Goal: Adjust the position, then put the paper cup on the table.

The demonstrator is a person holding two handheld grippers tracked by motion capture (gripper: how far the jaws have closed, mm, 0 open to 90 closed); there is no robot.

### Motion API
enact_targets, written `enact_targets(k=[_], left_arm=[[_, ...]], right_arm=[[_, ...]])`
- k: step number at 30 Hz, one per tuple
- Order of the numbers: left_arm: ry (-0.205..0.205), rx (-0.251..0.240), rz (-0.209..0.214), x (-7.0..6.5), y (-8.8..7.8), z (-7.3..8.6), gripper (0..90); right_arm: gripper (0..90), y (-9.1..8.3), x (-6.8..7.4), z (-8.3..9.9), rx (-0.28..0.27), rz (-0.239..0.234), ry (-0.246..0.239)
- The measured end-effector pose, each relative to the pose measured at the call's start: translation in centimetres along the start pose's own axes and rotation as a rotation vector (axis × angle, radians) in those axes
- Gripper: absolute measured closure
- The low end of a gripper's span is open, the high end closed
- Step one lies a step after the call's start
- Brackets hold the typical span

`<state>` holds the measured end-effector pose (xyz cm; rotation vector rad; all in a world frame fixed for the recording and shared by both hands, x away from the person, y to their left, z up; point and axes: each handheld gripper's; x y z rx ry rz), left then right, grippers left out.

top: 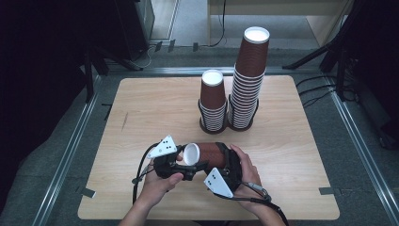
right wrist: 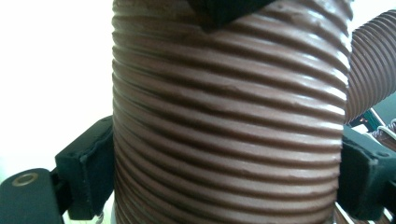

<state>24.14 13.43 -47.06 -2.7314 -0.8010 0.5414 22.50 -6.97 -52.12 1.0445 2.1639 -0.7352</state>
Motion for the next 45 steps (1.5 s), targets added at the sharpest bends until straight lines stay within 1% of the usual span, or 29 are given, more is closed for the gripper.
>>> enact_targets(k=[3,5,6,7,9,11,12,15,17,18,22,23,24,27,28,30,31,32,34,35,36,37,38,42,43,45], left_arm=[[-0.001,-0.002,0.004,0.0,0.0,0.0,21.3],[-0.003,-0.009,0.01,0.0,-0.1,0.0,21.5],[0.005,-0.01,-0.005,0.1,-0.2,0.0,21.8],[0.002,-0.013,-0.004,0.2,-0.3,0.0,21.8],[-0.005,-0.018,-0.002,0.4,-0.5,0.0,21.9],[-0.006,-0.021,-0.004,0.5,-0.6,0.0,21.9],[-0.013,-0.033,-0.011,0.8,-0.9,-0.1,21.9],[-0.021,-0.046,-0.017,1.1,-1.2,-0.1,21.9],[-0.032,-0.066,-0.033,1.5,-1.7,-0.2,22.0],[-0.032,-0.066,-0.033,1.5,-1.7,-0.2,22.0],[-0.04,-0.091,-0.055,2.0,-2.3,-0.3,22.0],[-0.042,-0.099,-0.058,2.0,-2.4,-0.3,22.0],[-0.04,-0.115,-0.072,2.2,-2.7,-0.3,21.9],[-0.043,-0.126,-0.08,2.3,-2.9,-0.4,21.9],[-0.043,-0.131,-0.083,2.4,-2.9,-0.3,21.9],[-0.047,-0.136,-0.087,2.5,-3.0,-0.3,21.9],[-0.048,-0.14,-0.09,2.6,-3.0,-0.3,21.9],[-0.048,-0.142,-0.094,2.6,-3.0,-0.2,21.9],[-0.047,-0.144,-0.099,2.7,-3.0,-0.2,21.9],[-0.046,-0.149,-0.104,2.8,-3.0,-0.2,21.9],[-0.043,-0.155,-0.111,2.8,-3.0,-0.1,21.9],[-0.04,-0.16,-0.12,2.8,-3.0,-0.1,21.9],[-0.041,-0.17,-0.127,2.8,-3.0,-0.2,21.9],[-0.031,-0.183,-0.136,2.8,-3.0,-0.1,21.9],[-0.028,-0.184,-0.14,2.8,-3.0,-0.1,21.9],[-0.03,-0.186,-0.143,2.9,-3.0,-0.1,21.8]], right_arm=[[8.2,0.0,0.0,0.0,0.003,-0.001,0.008],[6.6,-0.1,0.1,0.0,-0.003,-0.009,0.032],[2.3,-0.2,-0.1,0.0,-0.017,-0.015,0.056],[0.0,-0.1,-0.2,0.0,-0.011,-0.019,0.058],[0.0,-0.2,-0.3,0.1,-0.01,-0.012,0.053],[0.0,-0.3,-0.4,0.1,-0.02,-0.012,0.065],[0.0,-0.4,-0.5,0.1,-0.025,-0.011,0.068],[0.0,-0.5,-0.7,0.1,-0.031,-0.012,0.079],[0.0,-0.5,-1.0,0.1,-0.039,-0.011,0.103],[0.0,-0.6,-1.1,0.2,-0.038,-0.008,0.112],[0.0,-0.6,-1.4,0.4,-0.034,-0.001,0.117],[0.0,-0.7,-1.4,0.5,-0.033,0.002,0.124],[0.0,-0.8,-1.6,0.7,-0.035,0.003,0.138],[0.0,-0.9,-1.8,1.0,-0.034,0.006,0.149],[0.0,-1.0,-2.0,1.4,-0.03,0.003,0.174],[0.0,-1.0,-2.3,1.9,-0.024,0.008,0.211],[0.0,-1.0,-2.3,1.9,-0.024,0.008,0.211],[0.0,-1.1,-2.6,2.3,-0.014,0.026,0.237],[0.0,-1.3,-2.8,2.6,-0.004,0.038,0.271],[0.0,-1.3,-2.8,2.6,-0.004,0.038,0.271],[0.0,-1.4,-2.9,2.8,-0.004,0.034,0.322],[0.0,-1.4,-2.9,2.8,-0.004,0.034,0.322],[0.2,-1.5,-2.9,2.9,-0.017,0.021,0.362],[0.3,-1.7,-2.7,2.9,-0.022,0.008,0.383],[0.3,-1.9,-2.7,2.8,-0.024,0.004,0.394],[0.2,-1.9,-2.6,2.8,-0.027,0.001,0.402]])
Point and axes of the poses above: each handheld gripper's, and its own axes: y roughly forward along the jaws, z roughly out of its underside, x roughly to its left, and after that the axes turned 1 degree about -y, right-handed
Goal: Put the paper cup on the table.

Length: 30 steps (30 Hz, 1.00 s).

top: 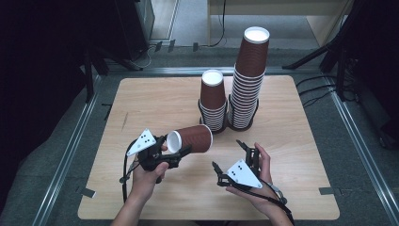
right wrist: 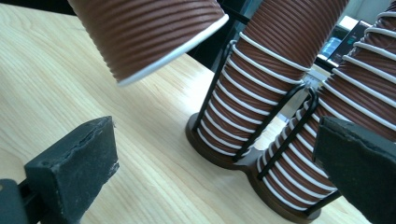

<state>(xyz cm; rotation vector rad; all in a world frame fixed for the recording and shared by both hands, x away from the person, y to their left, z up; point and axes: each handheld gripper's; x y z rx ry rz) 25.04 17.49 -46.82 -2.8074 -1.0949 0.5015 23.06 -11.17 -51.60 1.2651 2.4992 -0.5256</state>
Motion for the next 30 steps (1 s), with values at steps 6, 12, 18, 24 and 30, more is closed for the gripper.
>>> enact_targets(k=[6,12,18,24,30], left_arm=[[0.001,-0.011,0.001,0.1,0.0,0.0,21.7],[-0.002,-0.025,-0.013,0.2,0.0,0.0,21.7],[0.005,-0.023,-0.013,-0.2,0.3,0.1,21.7],[0.014,-0.037,-0.012,-0.4,0.5,0.2,21.7],[0.007,-0.062,-0.015,-0.2,0.4,0.2,21.8]], right_arm=[[1.3,0.1,0.0,0.0,-0.005,-0.006,0.082],[6.0,0.3,-0.2,0.3,-0.031,0.049,0.194],[5.9,0.1,-0.4,0.1,-0.052,0.062,0.371],[4.7,-0.1,0.1,-0.5,-0.076,0.038,0.437],[3.5,-0.2,0.3,-0.7,-0.103,0.001,0.615]])
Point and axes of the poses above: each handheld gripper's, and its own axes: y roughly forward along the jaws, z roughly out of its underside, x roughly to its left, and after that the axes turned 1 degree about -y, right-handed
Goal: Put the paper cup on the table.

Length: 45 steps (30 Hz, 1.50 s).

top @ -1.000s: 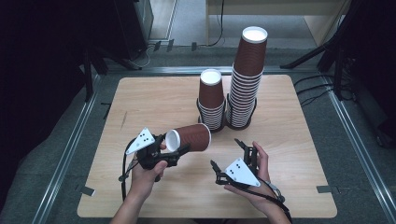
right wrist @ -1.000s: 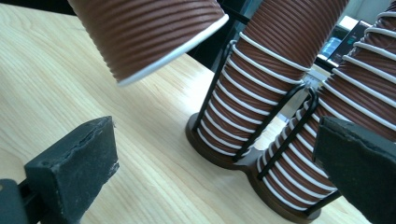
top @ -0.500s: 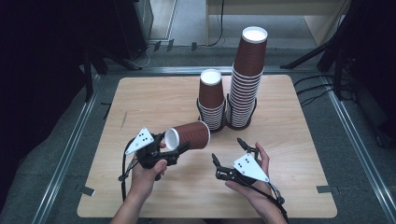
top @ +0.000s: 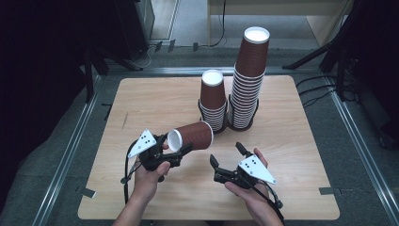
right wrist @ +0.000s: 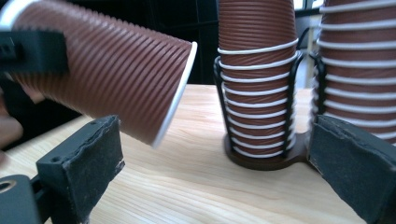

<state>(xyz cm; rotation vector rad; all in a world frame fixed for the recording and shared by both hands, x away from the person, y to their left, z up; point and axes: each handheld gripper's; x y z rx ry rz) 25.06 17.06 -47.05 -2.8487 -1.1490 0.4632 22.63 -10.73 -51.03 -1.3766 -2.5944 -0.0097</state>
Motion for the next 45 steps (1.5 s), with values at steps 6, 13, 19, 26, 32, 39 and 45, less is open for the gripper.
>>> enact_targets(k=[6,13,19,26,32,39,45], left_arm=[[-0.005,-0.006,-0.001,0.0,0.2,0.1,21.8],[-0.025,-0.03,0.001,0.4,0.1,0.1,21.8],[-0.025,-0.04,0.01,0.4,0.2,0.1,21.8],[-0.024,-0.049,0.019,0.4,0.4,0.2,21.8],[-0.016,-0.055,0.02,0.3,0.5,0.2,21.8],[-0.011,-0.052,0.023,0.1,0.9,0.7,21.7],[0.002,-0.048,0.024,-0.3,1.2,1.0,21.7]], right_arm=[[2.9,0.2,0.5,0.2,-0.009,-0.069,0.128],[3.8,0.6,1.1,0.1,-0.043,-0.096,0.273],[3.8,1.0,0.7,-0.2,-0.052,-0.112,0.481],[3.6,1.8,0.9,-0.7,-0.04,-0.14,0.751],[0.0,2.1,1.2,-0.6,0.014,-0.139,0.886],[0.0,2.8,1.2,-0.6,0.008,-0.114,1.055],[0.0,3.5,1.8,-0.4,-0.02,-0.075,1.17]])
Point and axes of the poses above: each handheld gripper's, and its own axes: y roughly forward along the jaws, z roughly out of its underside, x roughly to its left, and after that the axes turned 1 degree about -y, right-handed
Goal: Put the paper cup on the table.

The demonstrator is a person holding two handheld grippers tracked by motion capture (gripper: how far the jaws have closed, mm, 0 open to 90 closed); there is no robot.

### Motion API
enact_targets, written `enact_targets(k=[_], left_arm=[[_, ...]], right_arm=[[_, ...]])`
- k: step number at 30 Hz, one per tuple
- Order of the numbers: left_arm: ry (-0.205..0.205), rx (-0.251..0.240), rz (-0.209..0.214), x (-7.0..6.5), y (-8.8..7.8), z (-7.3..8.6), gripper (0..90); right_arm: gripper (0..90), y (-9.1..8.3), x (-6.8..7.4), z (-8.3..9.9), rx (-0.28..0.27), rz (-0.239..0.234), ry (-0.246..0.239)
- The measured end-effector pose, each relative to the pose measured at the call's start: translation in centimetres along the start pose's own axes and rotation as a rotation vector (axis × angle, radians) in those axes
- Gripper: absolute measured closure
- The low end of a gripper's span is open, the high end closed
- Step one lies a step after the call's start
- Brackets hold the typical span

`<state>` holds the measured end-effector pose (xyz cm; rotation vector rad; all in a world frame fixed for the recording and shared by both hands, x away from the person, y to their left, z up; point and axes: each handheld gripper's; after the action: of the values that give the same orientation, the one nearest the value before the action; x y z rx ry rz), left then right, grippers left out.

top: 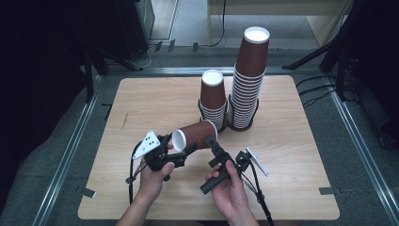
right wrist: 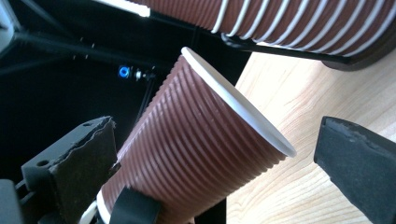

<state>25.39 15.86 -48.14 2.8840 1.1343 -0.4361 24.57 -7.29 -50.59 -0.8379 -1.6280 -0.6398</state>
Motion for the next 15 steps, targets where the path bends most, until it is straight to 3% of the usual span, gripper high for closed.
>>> enact_targets(k=[6,7,15], left_arm=[[0.008,-0.002,-0.005,-0.19,0.17,0.23,21.7],[0.008,-0.004,-0.005,-0.22,0.19,0.25,21.7],[0.021,-0.009,-0.006,-0.51,0.28,0.36,21.7]], right_arm=[[0.0,0.3,0.06,0.3,-0.025,0.01,0.053],[0.0,0.34,0.1,0.34,-0.019,0.006,0.081],[0.7,0.78,0.07,0.74,-0.014,0.016,0.165]])
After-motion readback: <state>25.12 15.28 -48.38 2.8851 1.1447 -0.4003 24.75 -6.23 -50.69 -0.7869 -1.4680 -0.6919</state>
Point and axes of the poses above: each handheld gripper's, and its own axes: y roughly forward along the jaws, z roughly out of its underside, x roughly to its left, and after that the axes turned 1 degree about -y, right-handed
